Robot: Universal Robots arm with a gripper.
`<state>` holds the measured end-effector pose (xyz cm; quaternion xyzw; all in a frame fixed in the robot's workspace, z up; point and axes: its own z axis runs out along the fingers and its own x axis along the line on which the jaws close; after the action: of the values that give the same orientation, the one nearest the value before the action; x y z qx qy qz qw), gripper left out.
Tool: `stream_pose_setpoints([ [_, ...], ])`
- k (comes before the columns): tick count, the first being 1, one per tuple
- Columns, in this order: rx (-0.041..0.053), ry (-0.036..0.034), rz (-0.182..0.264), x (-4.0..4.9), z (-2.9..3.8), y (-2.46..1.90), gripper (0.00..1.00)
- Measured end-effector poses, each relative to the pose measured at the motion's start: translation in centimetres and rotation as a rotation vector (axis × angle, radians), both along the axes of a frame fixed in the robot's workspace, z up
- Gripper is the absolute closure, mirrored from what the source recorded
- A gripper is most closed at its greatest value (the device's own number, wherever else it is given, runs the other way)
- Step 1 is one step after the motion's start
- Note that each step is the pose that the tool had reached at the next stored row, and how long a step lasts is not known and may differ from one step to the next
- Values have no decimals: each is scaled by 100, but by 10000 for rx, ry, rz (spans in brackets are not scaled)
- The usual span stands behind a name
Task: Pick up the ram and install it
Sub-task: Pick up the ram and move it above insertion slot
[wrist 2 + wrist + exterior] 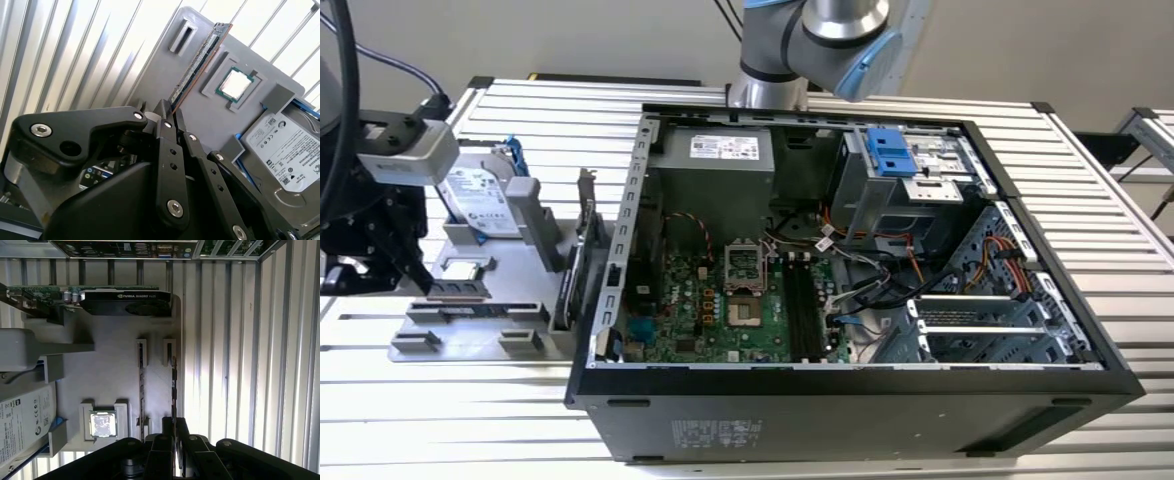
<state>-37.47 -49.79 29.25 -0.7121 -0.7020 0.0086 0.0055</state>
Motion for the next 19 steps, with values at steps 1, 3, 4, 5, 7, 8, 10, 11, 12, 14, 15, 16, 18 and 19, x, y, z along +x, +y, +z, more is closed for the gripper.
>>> stream_pose_setpoints([
  [1, 0, 0, -5, 0, 2, 0, 100],
  [3, 1, 0, -15, 0, 5, 0, 100],
  [4, 1, 1, -20, 0, 8, 0, 100],
  [5, 0, 1, -25, 0, 10, 0, 100],
  [7, -1, 0, -38, 0, 16, 0, 100],
  [8, -1, 0, -44, 0, 18, 0, 100],
  [10, 0, 1, -56, 0, 24, 0, 100],
  [11, 1, 0, -62, 0, 26, 0, 100],
  [12, 0, 0, -68, 0, 29, 0, 100],
  [14, 0, 1, -80, 0, 35, 0, 100],
  [15, 0, 0, -87, 0, 37, 0, 100],
  [16, -1, 0, -93, 0, 40, 0, 100],
  [18, 0, 0, -107, 0, 47, 0, 100],
  [19, 0, 0, -114, 0, 51, 0, 100],
])
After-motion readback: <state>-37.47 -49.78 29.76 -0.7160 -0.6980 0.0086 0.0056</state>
